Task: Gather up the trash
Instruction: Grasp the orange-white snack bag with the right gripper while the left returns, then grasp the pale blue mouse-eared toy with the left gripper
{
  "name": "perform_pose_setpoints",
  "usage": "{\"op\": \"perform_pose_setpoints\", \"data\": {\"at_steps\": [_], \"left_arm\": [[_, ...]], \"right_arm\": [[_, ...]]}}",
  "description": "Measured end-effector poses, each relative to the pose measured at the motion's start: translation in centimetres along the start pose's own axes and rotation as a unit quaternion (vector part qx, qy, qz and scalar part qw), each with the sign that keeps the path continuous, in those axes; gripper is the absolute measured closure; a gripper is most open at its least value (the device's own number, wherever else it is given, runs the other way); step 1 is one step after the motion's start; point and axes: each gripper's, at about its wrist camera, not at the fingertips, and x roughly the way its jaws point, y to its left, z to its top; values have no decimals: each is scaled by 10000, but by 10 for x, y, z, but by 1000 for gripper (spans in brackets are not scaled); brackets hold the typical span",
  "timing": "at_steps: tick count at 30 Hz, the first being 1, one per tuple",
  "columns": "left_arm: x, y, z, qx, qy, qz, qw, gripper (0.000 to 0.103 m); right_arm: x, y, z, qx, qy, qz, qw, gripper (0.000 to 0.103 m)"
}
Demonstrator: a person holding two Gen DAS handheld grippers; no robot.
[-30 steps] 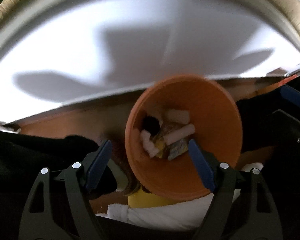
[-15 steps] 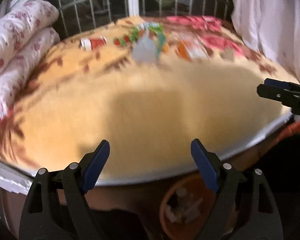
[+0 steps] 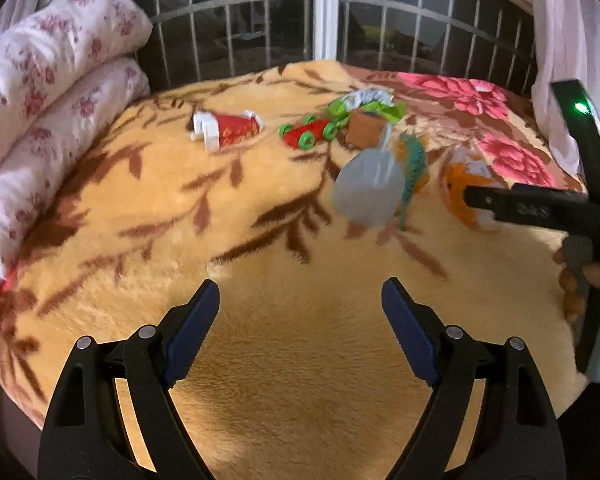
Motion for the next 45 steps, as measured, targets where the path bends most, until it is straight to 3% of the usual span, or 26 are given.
{"op": "perform_pose_setpoints", "data": {"at_steps": [2, 4, 5, 7, 9, 12, 15, 19, 27, 35, 45], "left_arm": [[3, 3, 1, -53, 49, -93, 9999, 22], [3, 3, 1, -80, -7, -118, 9999, 22], [3, 3, 1, -71, -33, -118, 9999, 22], [3, 2, 0, -71, -52, -120, 9999, 22], [7, 2, 1, -103, -2, -192, 9998, 22], [10, 2, 1, -198, 59, -275, 9994, 22], [11, -2, 8, -163, -28, -283, 9995, 22], [18, -19, 27, 79, -122, -494, 9987, 22], [69, -43, 57, 342, 240, -338, 9986, 22], [105, -37, 78, 167, 506, -457, 9975, 20], [115, -33, 82, 55, 514, -465, 9976, 18]], "right_arm": [[19, -3, 7, 122, 231, -76, 9996, 18], [33, -10, 9, 299, 433, -105, 9986, 52], [34, -15, 8, 406, 442, -37, 9982, 55], [30, -19, 5, 455, 369, -4, 9983, 70], [21, -21, -2, 494, 206, 68, 9985, 75], [-4, -25, -15, 708, -133, 285, 9970, 76], [-43, -23, -38, 749, -770, 704, 9917, 76], [-67, -16, -62, 420, -1427, 759, 9860, 75], [-65, -22, -66, 413, -1328, 956, 9857, 75], [-61, -25, -67, 492, -1200, 1056, 9859, 74], [-56, -30, -65, 661, -1025, 1152, 9858, 74]]}}
